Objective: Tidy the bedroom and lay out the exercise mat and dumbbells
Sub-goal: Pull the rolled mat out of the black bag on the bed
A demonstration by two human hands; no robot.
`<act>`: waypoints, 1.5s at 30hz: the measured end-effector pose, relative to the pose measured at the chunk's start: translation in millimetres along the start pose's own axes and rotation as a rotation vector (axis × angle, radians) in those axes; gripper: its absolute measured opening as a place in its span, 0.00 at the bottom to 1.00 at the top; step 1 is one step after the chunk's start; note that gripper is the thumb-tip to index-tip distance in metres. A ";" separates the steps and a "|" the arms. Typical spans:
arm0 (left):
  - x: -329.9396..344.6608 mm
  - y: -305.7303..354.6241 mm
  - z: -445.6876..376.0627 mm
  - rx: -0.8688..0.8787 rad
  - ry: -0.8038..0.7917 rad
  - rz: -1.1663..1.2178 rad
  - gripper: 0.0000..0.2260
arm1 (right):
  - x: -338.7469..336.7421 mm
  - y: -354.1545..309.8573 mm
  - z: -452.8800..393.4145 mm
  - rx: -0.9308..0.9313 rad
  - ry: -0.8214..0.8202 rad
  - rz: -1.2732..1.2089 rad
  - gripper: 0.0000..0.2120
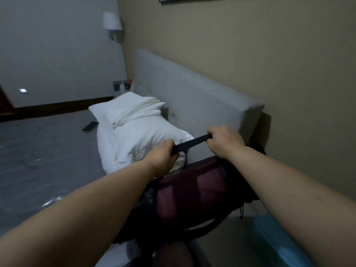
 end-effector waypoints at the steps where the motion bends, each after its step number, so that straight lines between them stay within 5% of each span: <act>1: -16.2 -25.7 19.8 -0.038 0.002 -0.035 0.08 | 9.1 -30.4 4.6 -0.023 -0.028 -0.044 0.06; 17: -156.1 -365.6 391.1 -0.806 0.051 -0.208 0.10 | 203.4 -508.6 94.3 -0.850 -0.702 -0.182 0.11; 27: -164.7 -483.6 670.8 -1.299 0.068 -0.160 0.07 | 287.6 -772.6 266.5 -1.278 -0.799 -0.219 0.18; 36: -182.7 -603.5 901.5 -1.470 0.032 -0.074 0.13 | 365.4 -994.8 430.7 -1.456 -0.942 -0.012 0.13; 45: -262.3 -733.3 1003.9 -1.487 0.146 -0.122 0.10 | 410.0 -1177.3 483.0 -1.476 -1.004 -0.005 0.11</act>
Point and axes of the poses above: each hand's wrist, its own z-axis away from the middle knuckle, its own x-axis out of the palm, y = z × x, the point moved 4 cm from there along -z, towards the middle knuckle, and after that the axes turned 10 degrees about -z, right-handed, at the moved point
